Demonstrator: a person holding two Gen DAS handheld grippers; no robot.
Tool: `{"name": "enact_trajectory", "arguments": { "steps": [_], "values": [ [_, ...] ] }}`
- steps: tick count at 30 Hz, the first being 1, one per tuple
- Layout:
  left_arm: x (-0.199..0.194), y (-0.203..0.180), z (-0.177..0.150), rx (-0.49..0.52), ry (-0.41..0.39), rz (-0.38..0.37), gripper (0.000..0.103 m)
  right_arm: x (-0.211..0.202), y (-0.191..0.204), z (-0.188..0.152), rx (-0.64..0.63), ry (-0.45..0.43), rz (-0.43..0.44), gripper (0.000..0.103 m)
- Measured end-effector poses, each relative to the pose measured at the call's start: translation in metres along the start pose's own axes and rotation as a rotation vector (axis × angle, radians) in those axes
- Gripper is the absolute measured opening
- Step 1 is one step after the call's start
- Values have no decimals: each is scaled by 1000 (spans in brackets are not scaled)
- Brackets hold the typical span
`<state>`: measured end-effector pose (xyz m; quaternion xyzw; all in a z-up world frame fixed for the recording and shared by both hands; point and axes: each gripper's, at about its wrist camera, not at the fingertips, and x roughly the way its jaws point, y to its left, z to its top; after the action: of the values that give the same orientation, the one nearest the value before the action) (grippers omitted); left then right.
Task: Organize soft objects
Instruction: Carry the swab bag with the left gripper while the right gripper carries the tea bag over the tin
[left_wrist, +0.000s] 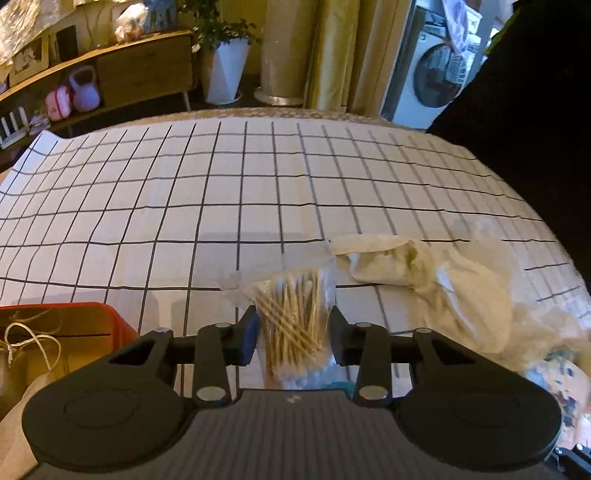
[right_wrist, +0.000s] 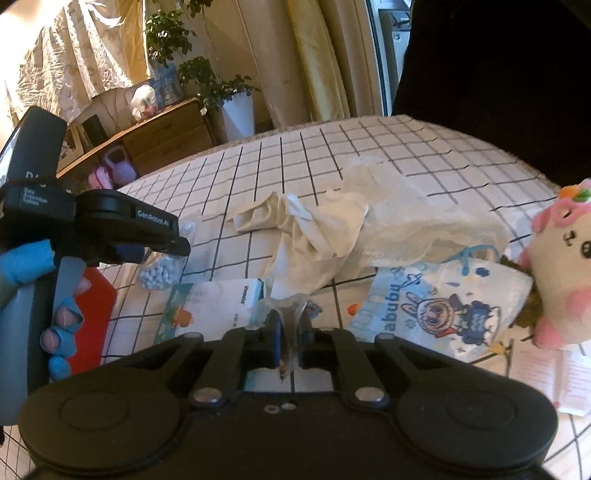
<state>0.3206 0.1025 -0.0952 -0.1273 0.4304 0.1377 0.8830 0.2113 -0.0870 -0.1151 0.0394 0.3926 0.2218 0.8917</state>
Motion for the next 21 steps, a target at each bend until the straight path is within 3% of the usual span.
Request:
{"name": "enact_trajectory", "arguments": {
  "steps": [21],
  "values": [
    [-134, 20, -22, 126, -87, -113, 38, -104, 54, 6, -66, -102, 65, 7]
  ]
}}
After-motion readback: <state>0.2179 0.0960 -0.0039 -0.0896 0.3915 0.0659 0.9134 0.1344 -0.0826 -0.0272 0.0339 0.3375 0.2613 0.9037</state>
